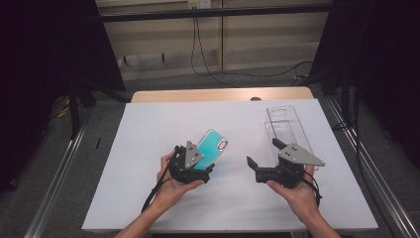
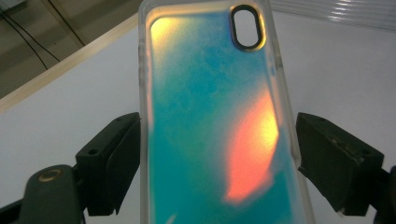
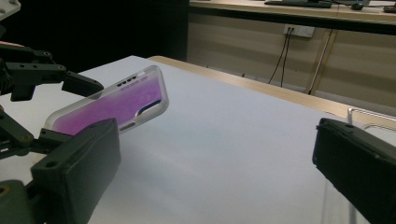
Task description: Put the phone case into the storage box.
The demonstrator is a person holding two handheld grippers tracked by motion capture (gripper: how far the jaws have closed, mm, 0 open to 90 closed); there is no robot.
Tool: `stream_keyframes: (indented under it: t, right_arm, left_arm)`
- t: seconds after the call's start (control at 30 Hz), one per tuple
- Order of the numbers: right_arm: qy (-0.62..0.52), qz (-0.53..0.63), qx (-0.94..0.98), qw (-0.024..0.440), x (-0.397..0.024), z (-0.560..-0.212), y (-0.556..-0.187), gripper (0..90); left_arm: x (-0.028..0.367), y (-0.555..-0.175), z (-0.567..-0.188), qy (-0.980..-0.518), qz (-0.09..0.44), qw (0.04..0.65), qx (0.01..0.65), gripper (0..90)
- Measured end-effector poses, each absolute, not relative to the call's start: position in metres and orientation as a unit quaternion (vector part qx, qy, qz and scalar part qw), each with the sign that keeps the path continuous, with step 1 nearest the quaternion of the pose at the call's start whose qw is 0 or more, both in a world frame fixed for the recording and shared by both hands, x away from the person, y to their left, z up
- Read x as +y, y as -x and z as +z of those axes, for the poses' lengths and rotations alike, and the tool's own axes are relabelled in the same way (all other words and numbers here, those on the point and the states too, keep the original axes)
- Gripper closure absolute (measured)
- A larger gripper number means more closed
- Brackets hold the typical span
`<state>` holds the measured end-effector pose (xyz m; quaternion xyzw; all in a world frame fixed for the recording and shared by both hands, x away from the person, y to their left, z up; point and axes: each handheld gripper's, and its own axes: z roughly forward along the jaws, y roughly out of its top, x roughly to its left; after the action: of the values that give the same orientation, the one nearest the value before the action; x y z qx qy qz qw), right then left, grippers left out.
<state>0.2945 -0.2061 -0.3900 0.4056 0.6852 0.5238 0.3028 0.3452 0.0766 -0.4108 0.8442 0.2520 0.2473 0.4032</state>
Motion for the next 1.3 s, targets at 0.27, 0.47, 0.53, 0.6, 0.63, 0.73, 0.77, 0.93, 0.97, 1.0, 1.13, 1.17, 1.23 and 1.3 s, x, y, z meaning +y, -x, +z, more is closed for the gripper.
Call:
stream_keyframes:
  t: [0.27, 0.47, 0.53, 0.6, 0.63, 0.73, 0.77, 0.93, 0.97, 1.0, 1.13, 1.17, 1.23, 1.3]
  right_arm:
    - [-0.390, 0.527, 0.700, 0.283, -0.197, -0.389, -0.305, 5.3]
    - [-0.398, 0.511, 0.715, 0.263, -0.195, -0.394, -0.309, 7.0]
    - [-0.398, 0.514, 0.715, 0.256, -0.194, -0.394, -0.309, 10.9]
    - [-0.400, 0.514, 0.717, 0.247, -0.194, -0.393, -0.310, 13.7]
    - [-0.400, 0.514, 0.717, 0.247, -0.194, -0.393, -0.310, 13.7]
    - [-0.407, 0.511, 0.719, 0.237, -0.193, -0.390, -0.312, 15.0]
    - [-0.409, 0.510, 0.719, 0.234, -0.193, -0.389, -0.312, 17.0]
    - [-0.439, 0.495, 0.727, 0.183, -0.194, -0.387, -0.316, 16.6]
    - [-0.442, 0.489, 0.731, 0.174, -0.195, -0.386, -0.318, 16.6]
    - [-0.445, 0.485, 0.734, 0.167, -0.195, -0.385, -0.319, 16.4]
    - [-0.449, 0.472, 0.741, 0.166, -0.194, -0.379, -0.324, 21.4]
    - [-0.449, 0.472, 0.741, 0.163, -0.194, -0.379, -0.325, 22.3]
    - [-0.451, 0.467, 0.744, 0.155, -0.194, -0.378, -0.328, 24.8]
    - [-0.455, 0.454, 0.751, 0.151, -0.192, -0.378, -0.329, 27.7]
  left_arm:
    - [0.069, -0.336, -0.412, -0.836, 0.260, 0.416, 0.246, 16.9]
    - [0.067, -0.333, -0.416, -0.838, 0.255, 0.416, 0.243, 16.9]
    - [0.066, -0.331, -0.416, -0.838, 0.257, 0.416, 0.240, 16.9]
    - [0.064, -0.330, -0.416, -0.842, 0.253, 0.413, 0.236, 16.9]
    - [0.063, -0.329, -0.417, -0.841, 0.255, 0.416, 0.234, 16.9]
    - [0.060, -0.327, -0.417, -0.844, 0.254, 0.413, 0.230, 16.9]
    - [0.059, -0.327, -0.418, -0.842, 0.257, 0.414, 0.231, 16.8]
    - [0.056, -0.327, -0.418, -0.840, 0.264, 0.414, 0.230, 16.9]
    - [0.055, -0.327, -0.418, -0.840, 0.268, 0.413, 0.229, 16.9]
    - [0.054, -0.327, -0.418, -0.840, 0.269, 0.413, 0.228, 16.8]
    - [0.051, -0.328, -0.419, -0.837, 0.277, 0.413, 0.229, 16.8]
    - [0.050, -0.328, -0.419, -0.837, 0.281, 0.411, 0.226, 16.8]
    - [0.048, -0.327, -0.420, -0.835, 0.288, 0.412, 0.224, 16.9]
    - [0.046, -0.328, -0.419, -0.836, 0.290, 0.410, 0.220, 16.9]
